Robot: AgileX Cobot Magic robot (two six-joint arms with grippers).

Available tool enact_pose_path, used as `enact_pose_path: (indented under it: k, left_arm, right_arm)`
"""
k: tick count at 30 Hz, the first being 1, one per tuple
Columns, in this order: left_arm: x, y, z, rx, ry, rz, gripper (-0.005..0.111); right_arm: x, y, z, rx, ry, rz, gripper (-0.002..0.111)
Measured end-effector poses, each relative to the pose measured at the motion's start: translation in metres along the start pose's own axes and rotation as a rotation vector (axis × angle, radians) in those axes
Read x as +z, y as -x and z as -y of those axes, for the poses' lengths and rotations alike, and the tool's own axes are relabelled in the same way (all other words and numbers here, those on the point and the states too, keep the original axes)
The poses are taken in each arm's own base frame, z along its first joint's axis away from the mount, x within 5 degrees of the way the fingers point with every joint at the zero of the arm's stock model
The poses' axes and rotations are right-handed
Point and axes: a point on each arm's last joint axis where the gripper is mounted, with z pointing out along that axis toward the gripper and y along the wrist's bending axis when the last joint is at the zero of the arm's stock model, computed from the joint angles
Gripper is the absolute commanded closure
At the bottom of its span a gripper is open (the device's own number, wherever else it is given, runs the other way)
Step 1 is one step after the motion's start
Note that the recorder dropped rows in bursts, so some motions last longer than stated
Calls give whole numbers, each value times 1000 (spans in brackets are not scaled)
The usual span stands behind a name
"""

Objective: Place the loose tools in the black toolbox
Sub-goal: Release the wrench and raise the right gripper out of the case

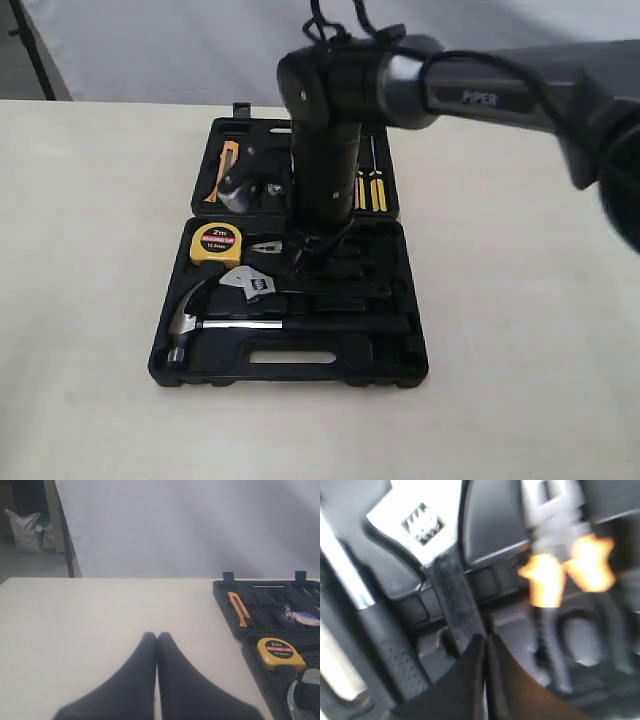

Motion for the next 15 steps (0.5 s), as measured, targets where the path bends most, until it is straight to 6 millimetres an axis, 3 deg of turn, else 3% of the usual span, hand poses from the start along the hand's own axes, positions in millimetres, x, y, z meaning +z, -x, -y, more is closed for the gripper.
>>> enact_pose_path:
  k: [5, 8, 11, 15]
  left_arm:
    - [0, 0, 0, 0, 0, 0, 105]
    - [0, 0, 0, 0, 0, 0, 105]
    - [0, 0, 0, 0, 0, 0, 105]
    - [0, 0, 0, 0, 0, 0, 105]
  right_arm:
    - [-84, -6, -2, 73, -105, 201, 108]
    - [-120, -15, -6, 139, -143, 276, 108]
    - [-145, -29, -11, 199, -177, 331, 108]
    - [-158, -59, -23, 269, -232, 372, 108]
